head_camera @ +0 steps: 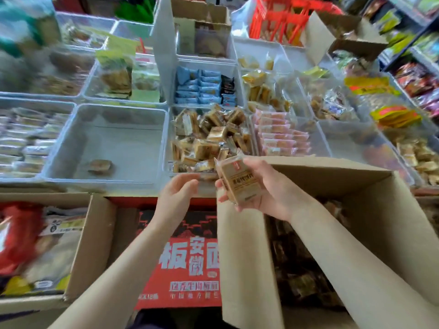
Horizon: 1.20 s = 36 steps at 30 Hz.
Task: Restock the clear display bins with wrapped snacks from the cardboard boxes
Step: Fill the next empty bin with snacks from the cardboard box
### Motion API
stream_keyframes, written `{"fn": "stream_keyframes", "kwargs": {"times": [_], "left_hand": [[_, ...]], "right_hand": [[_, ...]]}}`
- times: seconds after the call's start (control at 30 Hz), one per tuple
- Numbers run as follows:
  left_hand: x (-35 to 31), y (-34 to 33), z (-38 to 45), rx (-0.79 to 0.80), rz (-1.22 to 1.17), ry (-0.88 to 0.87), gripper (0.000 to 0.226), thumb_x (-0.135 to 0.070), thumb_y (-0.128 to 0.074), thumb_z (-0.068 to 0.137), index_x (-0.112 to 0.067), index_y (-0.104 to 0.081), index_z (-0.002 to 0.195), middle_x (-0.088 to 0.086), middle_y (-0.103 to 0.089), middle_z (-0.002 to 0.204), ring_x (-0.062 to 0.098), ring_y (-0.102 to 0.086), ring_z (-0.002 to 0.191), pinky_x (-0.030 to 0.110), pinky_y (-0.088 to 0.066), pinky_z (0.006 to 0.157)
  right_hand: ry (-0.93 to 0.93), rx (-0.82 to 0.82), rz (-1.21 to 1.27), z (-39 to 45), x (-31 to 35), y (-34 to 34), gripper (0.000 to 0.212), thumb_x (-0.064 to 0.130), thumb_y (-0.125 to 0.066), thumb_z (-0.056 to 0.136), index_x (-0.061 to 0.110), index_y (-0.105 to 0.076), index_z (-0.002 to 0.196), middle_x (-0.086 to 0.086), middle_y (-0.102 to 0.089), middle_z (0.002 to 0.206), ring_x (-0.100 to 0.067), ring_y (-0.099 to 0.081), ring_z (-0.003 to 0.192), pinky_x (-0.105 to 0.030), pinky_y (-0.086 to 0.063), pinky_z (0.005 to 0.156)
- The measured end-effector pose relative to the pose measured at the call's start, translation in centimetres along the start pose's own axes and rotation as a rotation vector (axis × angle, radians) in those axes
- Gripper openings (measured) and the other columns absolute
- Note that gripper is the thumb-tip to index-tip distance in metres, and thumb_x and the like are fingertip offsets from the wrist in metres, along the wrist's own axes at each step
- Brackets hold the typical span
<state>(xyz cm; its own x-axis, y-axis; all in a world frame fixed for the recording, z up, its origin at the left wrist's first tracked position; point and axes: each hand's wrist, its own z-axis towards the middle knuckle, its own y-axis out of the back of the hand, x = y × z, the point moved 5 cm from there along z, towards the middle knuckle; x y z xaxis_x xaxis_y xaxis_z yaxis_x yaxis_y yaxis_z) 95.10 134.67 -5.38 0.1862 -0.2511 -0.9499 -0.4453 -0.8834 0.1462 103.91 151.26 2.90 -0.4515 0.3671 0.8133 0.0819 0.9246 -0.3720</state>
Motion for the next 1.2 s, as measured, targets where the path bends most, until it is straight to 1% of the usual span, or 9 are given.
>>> {"fn": "stream_keyframes", "kwargs": {"times": [0.2, 0.37, 0.47, 0.57, 0.77, 0.9, 1.07, 1.13, 1.2], "left_hand": [[4.8, 16.1, 5.5, -0.206, 0.574, -0.100, 0.019, -0.027, -0.062, 0.093, -0.019, -0.073, 0.106, 0.003, -0.067, 0.106, 0.023, -0.063, 0.104, 0.035, -0.047, 0.090], [10.4, 27.8, 10.7, -0.240, 1.017, -0.109, 0.069, -0.058, -0.052, 0.093, -0.012, -0.050, 0.144, 0.015, -0.035, 0.159, 0.033, -0.025, 0.150, 0.052, -0.024, 0.120], [12.4, 31.3, 12.5, -0.158, 1.080, -0.033, 0.109, -0.090, -0.014, 0.081, -0.016, -0.019, 0.160, 0.006, -0.003, 0.169, 0.022, 0.001, 0.156, 0.046, -0.003, 0.125], [13.5, 32.2, 13.3, -0.120, 1.115, -0.058, 0.115, -0.093, 0.003, 0.075, -0.018, -0.008, 0.161, 0.000, 0.012, 0.167, 0.018, 0.004, 0.155, 0.042, 0.002, 0.124], [14.4, 32.1, 13.7, -0.186, 1.173, -0.097, 0.099, -0.081, -0.021, 0.088, -0.012, -0.025, 0.159, 0.008, -0.011, 0.168, 0.023, -0.021, 0.151, 0.043, -0.009, 0.118], [14.7, 31.9, 13.8, -0.246, 1.187, -0.143, 0.097, -0.077, -0.032, 0.087, -0.011, -0.030, 0.157, 0.010, -0.021, 0.166, 0.025, -0.027, 0.147, 0.045, -0.015, 0.117], [14.5, 31.9, 13.9, -0.291, 1.181, -0.157, 0.096, -0.075, -0.035, 0.085, -0.011, -0.033, 0.156, 0.010, -0.022, 0.165, 0.026, -0.029, 0.148, 0.046, -0.016, 0.117], [14.6, 32.0, 13.9, -0.294, 1.180, -0.145, 0.095, -0.076, -0.036, 0.085, -0.012, -0.033, 0.156, 0.009, -0.021, 0.166, 0.025, -0.028, 0.148, 0.046, -0.017, 0.117], [14.6, 32.0, 13.9, -0.294, 1.181, -0.137, 0.095, -0.076, -0.036, 0.085, -0.013, -0.033, 0.156, 0.008, -0.021, 0.166, 0.024, -0.028, 0.148, 0.045, -0.016, 0.118]], "right_hand": [[-0.142, -0.186, 0.010, 13.5, -2.2, -6.5, 0.033, 0.020, -0.050, 0.102, 0.005, -0.057, 0.130, -0.024, -0.067, 0.121, -0.041, -0.068, 0.106, -0.037, -0.059, 0.066], [-0.215, -0.232, 0.007, 24.9, -5.7, -11.5, 0.035, 0.026, -0.052, 0.102, 0.007, -0.057, 0.131, -0.019, -0.069, 0.120, -0.036, -0.068, 0.108, -0.037, -0.056, 0.072], [-0.244, -0.283, -0.024, 30.6, -6.9, -13.6, 0.033, 0.034, -0.052, 0.102, 0.012, -0.060, 0.125, -0.017, -0.070, 0.114, -0.031, -0.068, 0.101, -0.037, -0.055, 0.072], [-0.213, -0.285, -0.243, 36.0, -7.7, -15.4, 0.022, 0.033, -0.049, 0.104, 0.019, -0.061, 0.115, -0.006, -0.068, 0.101, -0.021, -0.063, 0.090, -0.035, -0.055, 0.072], [-0.263, -0.130, -0.793, 44.2, -12.2, -18.7, 0.026, 0.012, -0.067, 0.094, 0.009, -0.067, 0.120, -0.005, -0.066, 0.100, -0.017, -0.064, 0.086, -0.038, -0.059, 0.084], [-0.268, -0.338, -1.089, 47.1, -14.6, -17.0, 0.058, 0.024, -0.084, 0.077, 0.012, -0.054, 0.125, -0.013, -0.049, 0.120, -0.032, -0.060, 0.107, -0.049, -0.054, 0.092], [-0.348, -0.396, -0.906, 48.3, -15.0, -14.9, 0.111, 0.031, -0.093, 0.064, 0.028, -0.026, 0.152, -0.007, -0.040, 0.138, -0.036, -0.059, 0.114, -0.047, -0.061, 0.076], [-0.424, -0.303, -0.781, 48.5, -15.0, -15.0, 0.116, 0.024, -0.091, 0.071, 0.029, -0.014, 0.157, 0.000, -0.042, 0.135, -0.032, -0.063, 0.106, -0.036, -0.061, 0.057], [-0.471, -0.251, -0.770, 48.6, -14.7, -15.0, 0.103, 0.025, -0.090, 0.072, 0.028, -0.024, 0.152, -0.006, -0.049, 0.136, -0.027, -0.063, 0.097, -0.030, -0.057, 0.051]]}}
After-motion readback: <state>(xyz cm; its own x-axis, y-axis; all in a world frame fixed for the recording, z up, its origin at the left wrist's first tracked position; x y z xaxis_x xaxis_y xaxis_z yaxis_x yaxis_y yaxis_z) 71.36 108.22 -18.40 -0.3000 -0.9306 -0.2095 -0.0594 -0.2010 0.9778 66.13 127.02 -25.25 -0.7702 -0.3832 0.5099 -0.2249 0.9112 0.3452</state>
